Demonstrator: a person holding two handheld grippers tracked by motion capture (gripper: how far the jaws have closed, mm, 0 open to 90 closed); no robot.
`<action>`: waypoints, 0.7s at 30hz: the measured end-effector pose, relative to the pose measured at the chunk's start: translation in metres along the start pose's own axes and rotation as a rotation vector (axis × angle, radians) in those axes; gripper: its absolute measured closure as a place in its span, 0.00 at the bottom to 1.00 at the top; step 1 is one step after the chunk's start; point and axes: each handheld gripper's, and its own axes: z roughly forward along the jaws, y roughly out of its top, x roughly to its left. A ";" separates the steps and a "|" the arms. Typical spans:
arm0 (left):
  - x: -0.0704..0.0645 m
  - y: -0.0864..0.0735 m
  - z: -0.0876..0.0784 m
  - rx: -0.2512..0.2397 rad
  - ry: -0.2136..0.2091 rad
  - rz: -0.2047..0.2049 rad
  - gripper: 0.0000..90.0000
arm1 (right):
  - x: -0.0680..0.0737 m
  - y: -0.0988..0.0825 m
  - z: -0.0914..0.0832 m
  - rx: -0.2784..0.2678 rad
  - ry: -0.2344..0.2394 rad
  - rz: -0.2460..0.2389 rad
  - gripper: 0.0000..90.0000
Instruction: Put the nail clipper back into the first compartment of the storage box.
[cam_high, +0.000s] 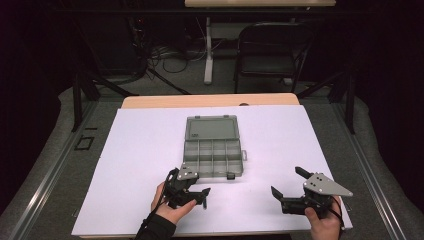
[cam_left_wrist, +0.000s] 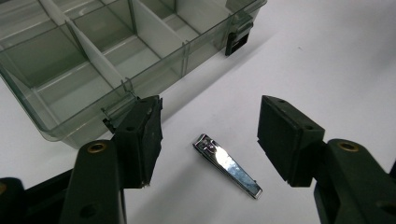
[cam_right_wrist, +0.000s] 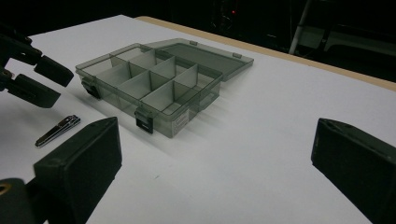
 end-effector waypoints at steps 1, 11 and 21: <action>0.000 -0.001 0.001 0.003 0.007 -0.005 0.46 | 0.000 0.000 0.000 0.004 0.001 -0.001 0.02; -0.005 -0.007 0.016 0.042 0.039 -0.006 0.50 | 0.000 -0.001 0.002 0.003 0.001 0.000 0.02; -0.007 -0.011 0.026 0.082 0.046 -0.014 0.54 | 0.000 -0.003 0.003 0.015 0.005 -0.001 0.03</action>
